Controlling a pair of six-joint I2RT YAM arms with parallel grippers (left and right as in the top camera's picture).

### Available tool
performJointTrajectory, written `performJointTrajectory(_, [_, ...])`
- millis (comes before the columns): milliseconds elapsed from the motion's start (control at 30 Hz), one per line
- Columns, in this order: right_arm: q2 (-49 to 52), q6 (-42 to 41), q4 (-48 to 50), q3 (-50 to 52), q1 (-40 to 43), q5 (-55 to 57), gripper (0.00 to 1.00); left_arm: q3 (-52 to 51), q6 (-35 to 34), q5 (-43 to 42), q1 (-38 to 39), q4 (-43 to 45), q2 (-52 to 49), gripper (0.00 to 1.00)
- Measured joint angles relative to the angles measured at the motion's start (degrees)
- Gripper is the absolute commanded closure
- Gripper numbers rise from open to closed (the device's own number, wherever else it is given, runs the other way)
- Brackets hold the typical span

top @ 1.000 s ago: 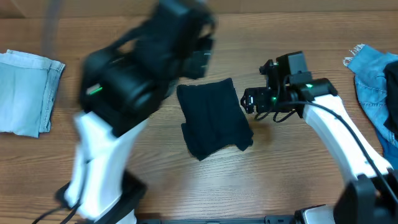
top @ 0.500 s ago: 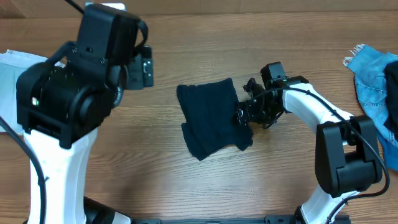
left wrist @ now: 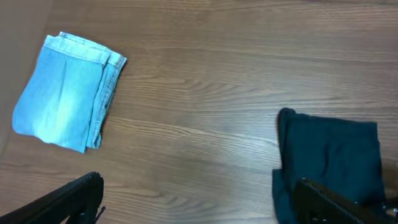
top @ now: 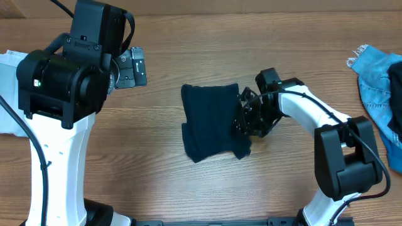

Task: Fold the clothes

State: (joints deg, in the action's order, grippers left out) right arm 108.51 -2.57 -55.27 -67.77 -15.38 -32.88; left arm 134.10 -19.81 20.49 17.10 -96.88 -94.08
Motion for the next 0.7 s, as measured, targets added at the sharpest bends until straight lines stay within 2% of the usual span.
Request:
performJointTrajectory(133, [0.0, -4.46, 0.09, 0.07, -3.69, -6.19, 0.42, 0.0, 0.0, -0.35, 0.0, 0.02, 0.0, 0.0])
performJointTrajectory(200, [0.0, -7.61, 5.29, 0.2, -6.67, -10.21, 0.35, 0.0, 0.0, -0.39, 0.0, 0.02, 0.0, 0.0])
performJointTrajectory(267, [0.04, -12.17, 12.02, 0.26, -10.49, -13.31, 0.32, 0.0, 0.0, -0.39, 0.0, 0.02, 0.0, 0.0])
performJointTrajectory(367, [0.04, -20.22, 18.78, 0.26, -17.05, -13.9, 0.25, -0.02, 0.02, -0.39, 0.0, 0.02, 0.0, 0.0])
performJointTrajectory(500, [0.04, -23.61, 13.55, 0.26, -20.0, -8.59, 0.25, -0.04, 0.17, -0.57, 0.0, 0.02, 0.0, 0.0])
performJointTrajectory(700, [0.04, -22.4, 3.23, 0.28, -14.78, 1.81, 0.25, -0.04, 0.24, -0.59, 0.0, 0.02, 0.0, 0.0])
